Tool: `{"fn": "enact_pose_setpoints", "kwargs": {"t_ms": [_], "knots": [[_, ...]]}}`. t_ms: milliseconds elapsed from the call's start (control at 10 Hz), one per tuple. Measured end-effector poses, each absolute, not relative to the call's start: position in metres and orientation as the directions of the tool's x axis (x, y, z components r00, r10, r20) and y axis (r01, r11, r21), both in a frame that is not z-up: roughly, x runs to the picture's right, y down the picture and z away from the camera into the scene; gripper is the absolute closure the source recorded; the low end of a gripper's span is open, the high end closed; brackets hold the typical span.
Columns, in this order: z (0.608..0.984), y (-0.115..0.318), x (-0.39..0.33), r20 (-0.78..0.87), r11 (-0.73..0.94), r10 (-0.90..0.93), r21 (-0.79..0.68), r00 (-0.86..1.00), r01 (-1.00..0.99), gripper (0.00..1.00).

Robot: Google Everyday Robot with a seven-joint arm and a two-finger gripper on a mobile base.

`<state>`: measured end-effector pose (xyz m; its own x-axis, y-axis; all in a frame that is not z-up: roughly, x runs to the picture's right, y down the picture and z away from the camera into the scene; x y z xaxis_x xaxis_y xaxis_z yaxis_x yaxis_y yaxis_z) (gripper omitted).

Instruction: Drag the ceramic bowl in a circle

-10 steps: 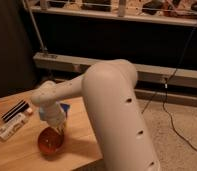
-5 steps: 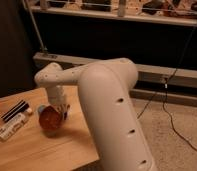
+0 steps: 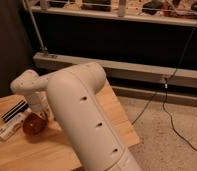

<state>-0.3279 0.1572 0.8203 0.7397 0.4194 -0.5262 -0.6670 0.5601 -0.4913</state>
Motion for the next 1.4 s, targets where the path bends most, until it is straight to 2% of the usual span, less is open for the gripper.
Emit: {"fn": "enact_pose_setpoints", "kwargs": {"t_ms": [200, 500, 900, 1100, 1400], "knots": [[0.810, 0.171, -0.350, -0.499, 0.585, 0.374, -0.527, 0.782, -0.616, 1.00], [0.781, 0.217, -0.379, -0.410, 0.694, 0.235, -0.564, 0.881, -0.447, 1.00], [0.717, 0.267, -0.414, -0.239, 0.772, 0.086, -0.598, 0.967, -0.216, 1.00], [0.682, 0.285, -0.416, -0.155, 0.787, 0.023, -0.607, 0.988, -0.114, 1.00], [0.666, 0.300, -0.389, -0.149, 0.778, -0.010, -0.622, 0.989, -0.086, 1.00]]}}
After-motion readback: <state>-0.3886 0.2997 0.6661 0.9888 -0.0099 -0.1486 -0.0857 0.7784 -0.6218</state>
